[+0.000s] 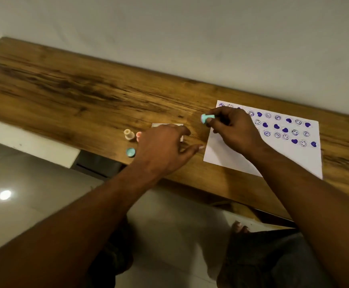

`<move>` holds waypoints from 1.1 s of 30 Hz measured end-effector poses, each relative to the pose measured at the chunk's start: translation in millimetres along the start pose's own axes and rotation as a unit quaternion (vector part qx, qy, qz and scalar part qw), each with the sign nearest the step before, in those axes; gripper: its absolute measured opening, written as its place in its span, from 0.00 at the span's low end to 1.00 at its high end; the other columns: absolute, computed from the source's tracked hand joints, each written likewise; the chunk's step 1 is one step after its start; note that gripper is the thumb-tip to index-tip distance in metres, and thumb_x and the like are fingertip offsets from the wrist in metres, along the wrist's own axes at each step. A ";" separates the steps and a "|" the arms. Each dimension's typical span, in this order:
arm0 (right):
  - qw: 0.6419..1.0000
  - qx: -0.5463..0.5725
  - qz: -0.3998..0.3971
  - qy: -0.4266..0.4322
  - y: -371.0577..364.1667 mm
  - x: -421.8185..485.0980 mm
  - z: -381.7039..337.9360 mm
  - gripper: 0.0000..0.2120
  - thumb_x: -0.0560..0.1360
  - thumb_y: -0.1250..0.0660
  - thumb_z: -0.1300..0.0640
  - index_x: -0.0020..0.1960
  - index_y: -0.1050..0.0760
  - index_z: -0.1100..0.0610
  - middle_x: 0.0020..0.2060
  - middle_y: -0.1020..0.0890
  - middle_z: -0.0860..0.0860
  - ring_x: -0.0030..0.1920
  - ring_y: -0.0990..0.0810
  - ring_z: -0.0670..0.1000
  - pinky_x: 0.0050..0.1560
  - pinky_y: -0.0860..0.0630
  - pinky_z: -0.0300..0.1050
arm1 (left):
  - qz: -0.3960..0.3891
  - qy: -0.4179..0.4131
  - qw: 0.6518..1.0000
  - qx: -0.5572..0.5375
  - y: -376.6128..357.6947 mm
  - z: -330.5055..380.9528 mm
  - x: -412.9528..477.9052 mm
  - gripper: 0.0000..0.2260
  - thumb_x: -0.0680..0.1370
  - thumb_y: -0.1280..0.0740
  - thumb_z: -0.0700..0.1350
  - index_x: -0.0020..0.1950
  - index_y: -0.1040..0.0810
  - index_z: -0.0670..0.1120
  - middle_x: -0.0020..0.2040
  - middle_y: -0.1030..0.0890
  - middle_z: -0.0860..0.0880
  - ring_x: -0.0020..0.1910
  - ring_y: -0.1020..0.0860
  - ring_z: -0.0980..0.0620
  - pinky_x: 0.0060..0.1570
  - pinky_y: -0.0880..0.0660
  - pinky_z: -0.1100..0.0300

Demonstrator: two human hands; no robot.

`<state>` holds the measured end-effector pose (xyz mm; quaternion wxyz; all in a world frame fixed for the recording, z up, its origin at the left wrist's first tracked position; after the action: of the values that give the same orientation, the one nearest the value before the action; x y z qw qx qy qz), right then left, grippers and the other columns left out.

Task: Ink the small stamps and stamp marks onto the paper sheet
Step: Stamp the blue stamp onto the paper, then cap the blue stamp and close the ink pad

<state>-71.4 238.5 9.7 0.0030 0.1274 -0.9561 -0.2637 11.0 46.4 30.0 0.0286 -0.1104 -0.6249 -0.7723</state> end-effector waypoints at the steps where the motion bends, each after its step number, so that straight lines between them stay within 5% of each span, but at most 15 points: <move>1: 0.999 -0.027 -0.021 0.019 -9.0 -1.8 -6.0 0.11 0.79 0.27 0.48 0.60 0.17 0.49 0.46 0.16 0.42 0.46 0.18 0.40 0.42 0.26 0.28 | 0.011 0.026 0.999 -0.014 10.0 -18.7 -2.8 0.29 0.75 0.39 0.76 0.62 0.17 0.57 0.45 0.16 0.57 0.45 0.19 0.54 0.39 0.29 0.58; 5: 0.994 -0.057 -0.063 0.067 -42.2 -7.5 -28.1 0.15 0.77 0.26 0.45 0.61 0.18 0.47 0.47 0.18 0.38 0.48 0.19 0.42 0.40 0.27 0.28 | 0.063 0.111 0.983 -0.129 42.2 -92.2 -19.1 0.16 0.76 0.31 0.67 0.52 0.15 0.56 0.33 0.21 0.60 0.34 0.22 0.60 0.32 0.28 0.59; 8: 0.992 -0.044 -0.083 0.089 -66.9 -9.8 -43.5 0.14 0.76 0.25 0.44 0.59 0.17 0.47 0.47 0.17 0.39 0.47 0.19 0.43 0.38 0.26 0.29 | 0.053 0.089 0.981 -0.164 48.7 -125.8 -40.3 0.16 0.74 0.27 0.67 0.49 0.17 0.56 0.33 0.22 0.58 0.32 0.22 0.58 0.30 0.26 0.58; 14: 0.979 -0.053 -0.134 0.148 -109.9 -15.2 -70.3 0.11 0.75 0.23 0.51 0.56 0.17 0.47 0.47 0.16 0.40 0.47 0.18 0.43 0.41 0.25 0.32 | -0.021 0.100 0.985 -0.138 18.4 -150.9 -75.2 0.22 0.66 0.23 0.70 0.52 0.15 0.58 0.33 0.22 0.63 0.35 0.22 0.66 0.32 0.33 0.70; 20: 0.962 -0.113 -0.166 0.184 -137.4 -17.1 -84.4 0.14 0.75 0.25 0.50 0.60 0.18 0.48 0.51 0.14 0.41 0.50 0.16 0.44 0.50 0.17 0.49 | -0.035 0.125 0.980 -0.148 4.1 -158.1 -81.2 0.25 0.68 0.24 0.69 0.59 0.15 0.57 0.37 0.20 0.60 0.36 0.22 0.63 0.34 0.23 0.59; 33: 0.903 -0.282 -0.180 0.269 -170.7 -20.2 -107.6 0.16 0.78 0.29 0.48 0.65 0.20 0.47 0.55 0.15 0.46 0.53 0.18 0.48 0.51 0.19 0.51 | -0.035 0.127 0.973 -0.190 -1.4 -163.7 -84.1 0.17 0.75 0.24 0.60 0.61 0.15 0.56 0.37 0.20 0.58 0.35 0.22 0.62 0.34 0.26 0.59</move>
<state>-2.7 47.8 17.3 0.2480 0.3575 -0.7655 -0.4740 70.7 -120.2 -20.6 0.0592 0.0075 -0.4612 -0.8853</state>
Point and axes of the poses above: each hand's wrist, its own x-axis towards the middle knuckle, its own y-axis out of the back of the hand, z = x × y, the point moved 4 cm from there along x, towards the middle knuckle
